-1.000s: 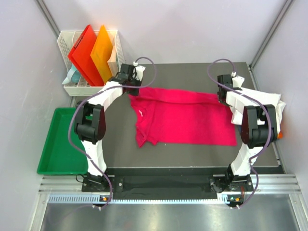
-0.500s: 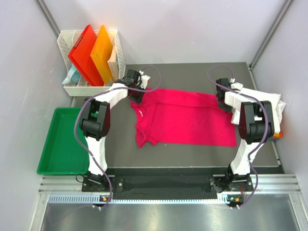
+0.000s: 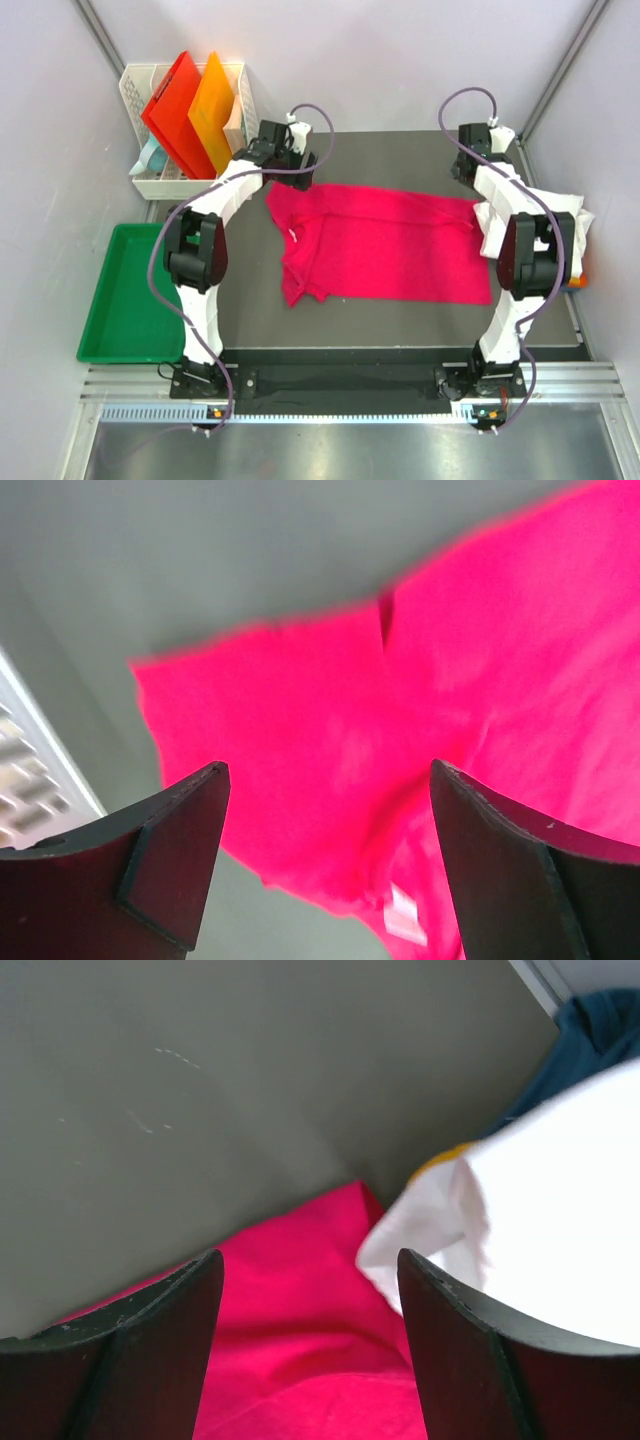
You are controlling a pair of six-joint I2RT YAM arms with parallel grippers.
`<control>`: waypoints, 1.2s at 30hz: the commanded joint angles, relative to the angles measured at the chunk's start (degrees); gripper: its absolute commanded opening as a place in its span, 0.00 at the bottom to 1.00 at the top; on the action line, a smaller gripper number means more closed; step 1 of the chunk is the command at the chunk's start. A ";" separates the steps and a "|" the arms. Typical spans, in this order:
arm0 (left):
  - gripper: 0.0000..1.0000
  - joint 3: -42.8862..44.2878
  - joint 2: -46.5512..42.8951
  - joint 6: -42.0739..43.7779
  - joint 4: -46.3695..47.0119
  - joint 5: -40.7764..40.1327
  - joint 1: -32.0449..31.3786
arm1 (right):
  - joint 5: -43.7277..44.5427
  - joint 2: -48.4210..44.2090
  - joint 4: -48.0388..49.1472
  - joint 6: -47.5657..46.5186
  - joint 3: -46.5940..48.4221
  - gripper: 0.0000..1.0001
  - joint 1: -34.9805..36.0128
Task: Fold and stack the t-shirts
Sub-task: Fold the flattened tshirt in 1/3 of the way
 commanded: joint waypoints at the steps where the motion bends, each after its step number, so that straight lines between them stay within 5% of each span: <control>1: 0.84 5.19 2.47 -2.17 3.45 -0.73 0.00 | -2.99 3.74 -1.08 -0.67 4.02 0.69 0.30; 2: 0.84 5.54 3.78 -2.26 3.45 -1.17 0.00 | -4.65 4.35 0.57 -0.84 3.07 0.67 0.38; 5: 0.80 6.33 6.16 -2.26 3.80 -1.17 -0.08 | -7.81 7.06 2.61 -1.20 2.96 0.34 0.38; 6: 0.79 6.95 6.78 -2.43 3.80 -1.17 -0.08 | -8.61 8.13 2.26 -1.11 3.75 0.11 0.38; 7: 0.77 7.39 8.09 -2.52 3.62 -1.17 -0.08 | -9.23 10.23 1.56 -0.76 5.33 0.00 0.47; 21: 0.42 14.68 16.80 -2.00 -2.18 1.38 -0.35 | -12.83 16.83 -2.66 -0.67 10.08 0.00 1.17; 31: 0.14 23.03 23.30 -2.79 -6.22 -4.59 -0.17 | -14.24 27.37 -12.32 -1.72 25.45 0.00 0.91; 36: 0.11 29.53 27.78 -2.61 -9.20 -8.20 0.27 | -15.21 31.95 -16.45 -1.90 34.85 0.01 0.12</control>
